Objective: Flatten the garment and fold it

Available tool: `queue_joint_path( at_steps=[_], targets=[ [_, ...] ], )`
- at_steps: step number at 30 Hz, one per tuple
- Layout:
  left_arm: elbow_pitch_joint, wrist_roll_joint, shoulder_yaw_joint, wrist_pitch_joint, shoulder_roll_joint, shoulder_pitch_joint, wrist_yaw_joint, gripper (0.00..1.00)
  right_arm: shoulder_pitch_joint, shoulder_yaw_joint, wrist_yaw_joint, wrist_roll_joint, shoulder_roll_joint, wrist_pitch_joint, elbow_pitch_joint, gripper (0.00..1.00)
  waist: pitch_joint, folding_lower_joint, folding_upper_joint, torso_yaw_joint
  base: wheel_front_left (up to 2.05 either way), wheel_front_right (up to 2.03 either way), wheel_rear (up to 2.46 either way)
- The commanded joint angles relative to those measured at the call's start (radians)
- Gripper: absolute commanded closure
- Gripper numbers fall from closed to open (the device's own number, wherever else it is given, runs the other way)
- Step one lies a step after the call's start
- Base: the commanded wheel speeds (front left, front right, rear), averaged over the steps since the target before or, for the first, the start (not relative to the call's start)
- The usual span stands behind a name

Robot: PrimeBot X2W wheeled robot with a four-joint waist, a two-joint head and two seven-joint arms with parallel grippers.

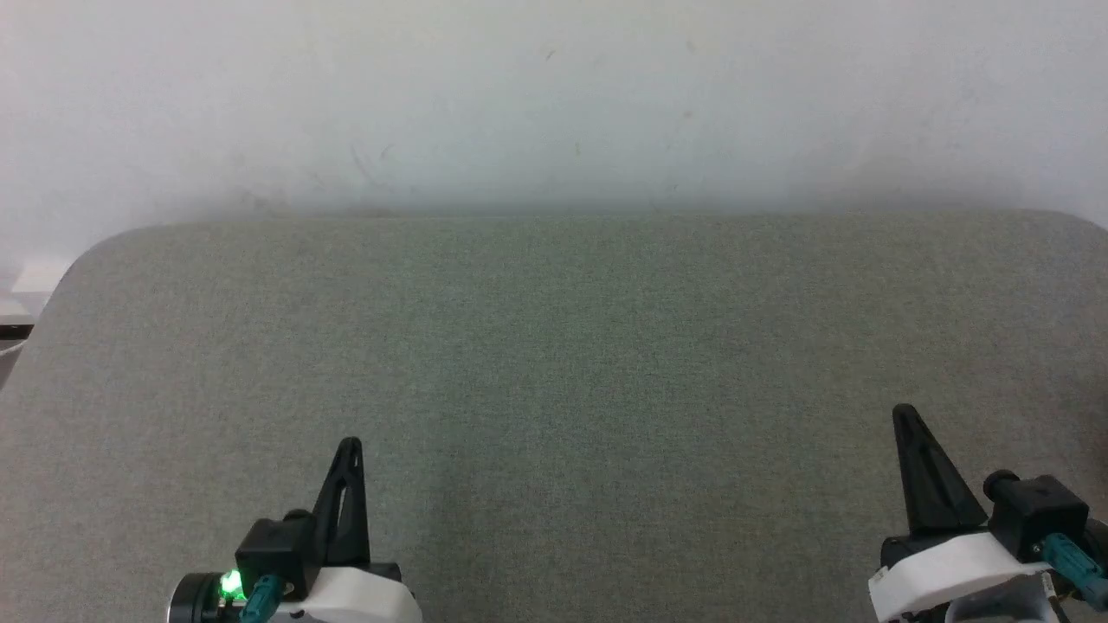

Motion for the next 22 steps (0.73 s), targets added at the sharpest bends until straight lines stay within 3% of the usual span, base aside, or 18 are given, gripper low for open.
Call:
queue_joint_path(
  at_steps=[1,22],
  targets=[
    [-0.007,0.014,0.005,0.004,-0.001,-0.014,-0.006,1.0,-0.011,0.005,0.0,-0.007,0.001,0.006,-0.006,1.0,0.0,0.0,0.0,0.0,0.0,0.0,0.0],
    [-0.019,0.029,0.019,0.046,-0.002,-0.028,-0.019,1.0,-0.022,0.015,-0.001,-0.022,0.002,0.045,-0.02,1.0,0.001,0.0,0.0,-0.005,0.0,0.0,0.0]
  ],
)
